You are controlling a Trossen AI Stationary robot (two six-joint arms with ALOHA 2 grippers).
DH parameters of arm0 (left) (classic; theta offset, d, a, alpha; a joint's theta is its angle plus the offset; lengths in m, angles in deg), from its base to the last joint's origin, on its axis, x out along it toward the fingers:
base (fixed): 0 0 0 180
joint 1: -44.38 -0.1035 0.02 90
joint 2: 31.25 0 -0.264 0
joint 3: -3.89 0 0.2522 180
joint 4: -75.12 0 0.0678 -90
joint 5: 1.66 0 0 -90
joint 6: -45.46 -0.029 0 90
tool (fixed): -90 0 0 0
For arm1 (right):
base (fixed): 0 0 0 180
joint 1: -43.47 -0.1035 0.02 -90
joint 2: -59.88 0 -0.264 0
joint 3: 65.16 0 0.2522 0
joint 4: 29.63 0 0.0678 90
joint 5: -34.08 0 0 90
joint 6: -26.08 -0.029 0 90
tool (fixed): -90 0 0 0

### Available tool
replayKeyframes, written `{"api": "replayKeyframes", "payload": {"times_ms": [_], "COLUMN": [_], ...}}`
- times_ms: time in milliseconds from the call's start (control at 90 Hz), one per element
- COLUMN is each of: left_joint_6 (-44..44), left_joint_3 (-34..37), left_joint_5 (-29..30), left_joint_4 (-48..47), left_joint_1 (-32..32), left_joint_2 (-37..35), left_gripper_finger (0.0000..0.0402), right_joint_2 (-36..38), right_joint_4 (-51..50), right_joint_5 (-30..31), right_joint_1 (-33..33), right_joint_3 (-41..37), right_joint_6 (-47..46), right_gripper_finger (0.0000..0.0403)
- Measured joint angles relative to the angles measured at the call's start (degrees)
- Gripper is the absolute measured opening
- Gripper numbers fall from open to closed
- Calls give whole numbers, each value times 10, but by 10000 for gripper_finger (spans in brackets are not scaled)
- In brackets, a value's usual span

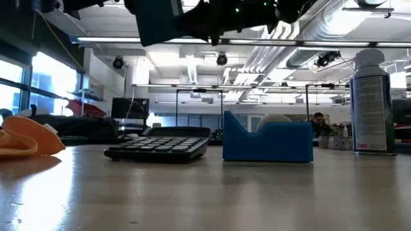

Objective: Apply microfiber cloth
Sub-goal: Wipe the back of the cellphone with the microfiber cloth

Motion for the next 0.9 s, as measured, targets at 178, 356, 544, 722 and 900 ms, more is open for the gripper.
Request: {"api": "replayKeyframes", "payload": {"times_ms": [178, 356, 544, 722, 900], "left_joint_6": [-14, -14, -27, -25, -38], "left_joint_3": [0, 0, 0, 0, 0], "left_joint_5": [30, 43, 68, 69, 70], "left_joint_4": [39, 35, 38, 38, 25], "left_joint_1": [33, 41, 50, 51, 44], "left_joint_2": [16, 28, 31, 31, 26], "left_gripper_finger": [5, 5, 5, 5, 26], "right_joint_2": [-3, -3, -3, -3, -3], "right_joint_4": [-61, -62, -82, -76, -78], "right_joint_5": [4, 2, 2, 4, 3], "right_joint_1": [1, 0, 2, 1, 2], "right_joint_3": [20, 20, 20, 20, 20], "right_joint_6": [-6, -6, -6, -2, -6], "right_gripper_finger": [138, 87, 26, 7, 3]}}
